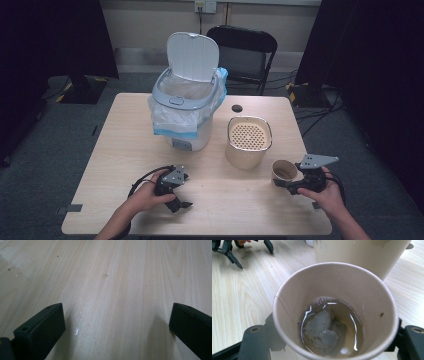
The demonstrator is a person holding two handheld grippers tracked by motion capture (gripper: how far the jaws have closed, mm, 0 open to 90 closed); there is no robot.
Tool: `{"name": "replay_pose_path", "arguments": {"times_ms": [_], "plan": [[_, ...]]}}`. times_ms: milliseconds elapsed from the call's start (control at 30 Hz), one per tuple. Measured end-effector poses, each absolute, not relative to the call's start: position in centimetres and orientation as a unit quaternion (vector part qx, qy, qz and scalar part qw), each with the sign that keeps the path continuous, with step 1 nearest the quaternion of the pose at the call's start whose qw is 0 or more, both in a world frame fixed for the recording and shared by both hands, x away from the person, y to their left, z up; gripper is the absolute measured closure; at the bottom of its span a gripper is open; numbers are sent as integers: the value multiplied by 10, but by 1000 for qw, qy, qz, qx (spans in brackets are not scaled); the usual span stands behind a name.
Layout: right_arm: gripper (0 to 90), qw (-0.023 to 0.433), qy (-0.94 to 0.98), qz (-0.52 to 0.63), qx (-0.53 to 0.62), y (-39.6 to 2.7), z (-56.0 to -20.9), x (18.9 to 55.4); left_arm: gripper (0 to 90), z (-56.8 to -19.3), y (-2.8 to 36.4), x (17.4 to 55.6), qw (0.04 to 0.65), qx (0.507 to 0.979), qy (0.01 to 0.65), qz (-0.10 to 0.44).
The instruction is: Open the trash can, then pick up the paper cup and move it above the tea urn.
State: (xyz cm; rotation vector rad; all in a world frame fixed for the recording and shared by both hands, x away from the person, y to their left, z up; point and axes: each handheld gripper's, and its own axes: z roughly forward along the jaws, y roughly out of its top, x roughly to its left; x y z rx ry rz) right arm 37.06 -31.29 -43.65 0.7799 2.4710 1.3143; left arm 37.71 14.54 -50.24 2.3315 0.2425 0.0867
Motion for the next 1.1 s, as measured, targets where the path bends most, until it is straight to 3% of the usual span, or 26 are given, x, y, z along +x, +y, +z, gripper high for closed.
{"name": "replay_pose_path", "arguments": {"times_ms": [1100], "plan": [[282,120,850,442,260,-309,-399,405,0,-502,145,377,388,916,95,34]]}}
